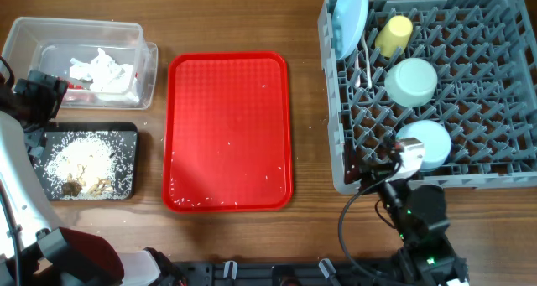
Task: Sort waste into correct bins and load items into the dishwasher rack
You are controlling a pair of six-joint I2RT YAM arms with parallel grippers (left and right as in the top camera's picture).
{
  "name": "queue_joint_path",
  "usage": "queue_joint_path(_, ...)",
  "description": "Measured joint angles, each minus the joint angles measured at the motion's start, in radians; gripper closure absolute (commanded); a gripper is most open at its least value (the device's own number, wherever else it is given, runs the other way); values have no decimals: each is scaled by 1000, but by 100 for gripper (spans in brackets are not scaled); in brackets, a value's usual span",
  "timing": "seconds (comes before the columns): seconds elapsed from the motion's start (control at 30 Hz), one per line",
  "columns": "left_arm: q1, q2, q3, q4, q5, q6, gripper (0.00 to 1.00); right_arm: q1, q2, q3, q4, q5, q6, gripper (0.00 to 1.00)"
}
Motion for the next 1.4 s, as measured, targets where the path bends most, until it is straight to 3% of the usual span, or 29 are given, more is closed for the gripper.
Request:
queue_joint_path(0.6,0,0,0,0,0,0,0,-303,-313,-66,-51,-36,-68,0)
queue_joint_path(0.87,0,0,0,0,0,0,0,-314,-313,-66,-51,-36,-239,0)
queue_joint_path(1.4,0,0,0,0,0,0,0,-314,-313,-66,-53,-37,-265,0)
